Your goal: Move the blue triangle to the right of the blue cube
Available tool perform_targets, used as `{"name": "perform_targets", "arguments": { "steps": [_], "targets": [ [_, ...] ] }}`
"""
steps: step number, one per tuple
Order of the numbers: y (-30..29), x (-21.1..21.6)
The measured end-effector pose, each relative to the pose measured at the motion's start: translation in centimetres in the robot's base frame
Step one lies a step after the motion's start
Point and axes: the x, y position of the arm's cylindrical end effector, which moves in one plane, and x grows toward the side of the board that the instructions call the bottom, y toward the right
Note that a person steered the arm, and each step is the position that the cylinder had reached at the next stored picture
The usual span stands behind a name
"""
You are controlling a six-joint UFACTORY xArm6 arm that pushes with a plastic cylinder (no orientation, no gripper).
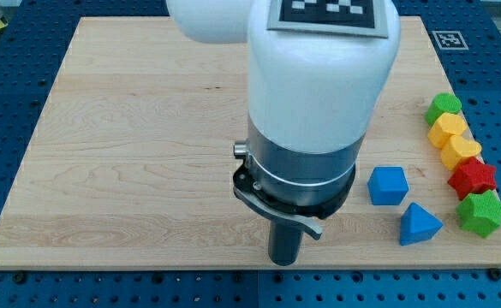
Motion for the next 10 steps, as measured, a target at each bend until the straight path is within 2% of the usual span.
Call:
{"name": "perform_targets", "arguments": {
  "steps": [2, 5, 8, 10],
  "targets": [
    [2.2, 0.0],
    [11.1, -0.1],
    [11.4, 0.0],
    [15.7, -0.1]
  ]
}}
